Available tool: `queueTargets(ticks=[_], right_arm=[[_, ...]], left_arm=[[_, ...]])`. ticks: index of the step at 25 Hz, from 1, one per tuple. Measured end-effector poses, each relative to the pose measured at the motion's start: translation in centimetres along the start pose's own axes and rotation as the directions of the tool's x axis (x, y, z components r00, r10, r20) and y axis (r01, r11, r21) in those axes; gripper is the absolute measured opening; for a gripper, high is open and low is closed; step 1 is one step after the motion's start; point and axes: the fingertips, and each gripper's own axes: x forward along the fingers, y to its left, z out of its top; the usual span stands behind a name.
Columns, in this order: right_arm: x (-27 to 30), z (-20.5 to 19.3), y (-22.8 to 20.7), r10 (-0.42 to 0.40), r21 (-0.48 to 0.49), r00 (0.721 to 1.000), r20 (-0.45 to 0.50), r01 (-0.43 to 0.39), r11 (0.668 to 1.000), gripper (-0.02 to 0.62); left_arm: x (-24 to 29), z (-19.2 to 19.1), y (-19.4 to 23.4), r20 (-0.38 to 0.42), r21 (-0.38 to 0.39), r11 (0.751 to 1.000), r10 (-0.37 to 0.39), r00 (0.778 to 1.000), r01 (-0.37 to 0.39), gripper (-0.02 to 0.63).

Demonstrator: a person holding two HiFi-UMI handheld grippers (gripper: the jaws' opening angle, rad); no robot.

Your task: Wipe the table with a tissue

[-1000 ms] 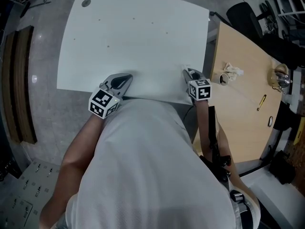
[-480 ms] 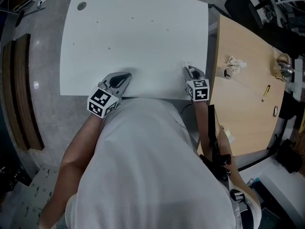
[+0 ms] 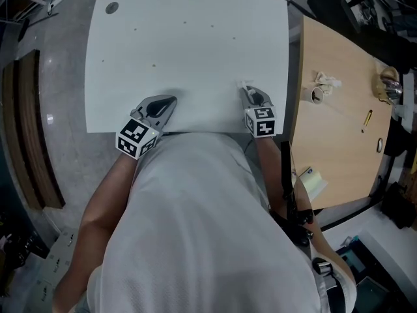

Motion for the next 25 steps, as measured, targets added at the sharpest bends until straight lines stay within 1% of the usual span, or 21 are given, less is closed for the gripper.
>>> queueTargets(ticks=[4, 6, 8, 9, 10, 12, 14, 17, 21, 23, 25], right_arm=[[1.4, 1.2, 3.4, 0.059, -0.061, 0.998, 0.001, -0.059, 0.996, 0.06], [1.7, 1.3, 4.2, 0.088, -0.082, 0.996, -0.009, -0.088, 0.993, 0.06], [1.3, 1.6, 4.3, 0.141, -0.072, 0.99, -0.001, -0.141, 0.987, 0.06], [0.8, 2.0, 3.8, 0.152, -0.051, 0.988, 0.024, -0.151, 0.987, 0.06], [0.1, 2.5, 2.9, 0.141, -0.018, 0.988, 0.059, -0.141, 0.99, 0.06], [-1.5, 3.1, 0.4, 0.083, 0.06, 0.989, 0.118, -0.091, 0.994, 0.06], [-2.6, 2.5, -2.2, 0.021, 0.103, 0.992, 0.123, -0.034, 0.994, 0.061], [-3.7, 0.4, -6.6, -0.086, 0.135, 0.993, 0.08, 0.074, 0.988, 0.061], [-4.6, -1.0, -12.0, -0.225, 0.22, 0.973, 0.059, 0.207, 0.953, 0.061], [-4.6, -1.5, -13.6, -0.263, 0.235, 0.964, 0.033, 0.248, 0.94, 0.061], [-4.1, -2.2, -14.1, -0.279, 0.215, 0.96, -0.016, 0.276, 0.937, 0.061]], left_arm=[[-0.7, -0.3, 0.6, 0.001, -0.002, 1.0, 0.0, 1.0, 0.0, 0.003], [-0.9, -0.4, 0.7, 0.004, -0.005, 1.0, -0.001, 1.0, 0.001, 0.003], [-0.9, -0.4, 0.8, 0.01, -0.008, 1.0, -0.003, 1.0, 0.003, 0.003], [-0.9, -0.2, 0.8, 0.014, -0.006, 1.0, -0.006, 1.0, 0.006, 0.003], [-0.8, -0.1, 0.9, 0.019, -0.004, 1.0, -0.009, 1.0, 0.01, 0.003], [-0.5, 0.2, 1.0, 0.026, -0.001, 1.0, -0.017, 1.0, 0.017, 0.003], [-0.3, 0.4, 0.8, 0.03, 0.003, 1.0, -0.022, 0.999, 0.022, 0.003], [-0.2, 0.6, 0.4, 0.036, 0.01, 1.0, -0.028, 0.999, 0.028, 0.003], [-0.8, 0.2, 0.4, 0.026, 0.012, 1.0, -0.019, 0.999, 0.019, 0.003], [-1.4, -0.2, 0.7, 0.02, 0.006, 1.0, -0.005, 1.0, 0.005, 0.003], [-1.9, -0.4, 1.0, 0.018, 0.002, 1.0, 0.009, 1.0, -0.009, 0.003]])
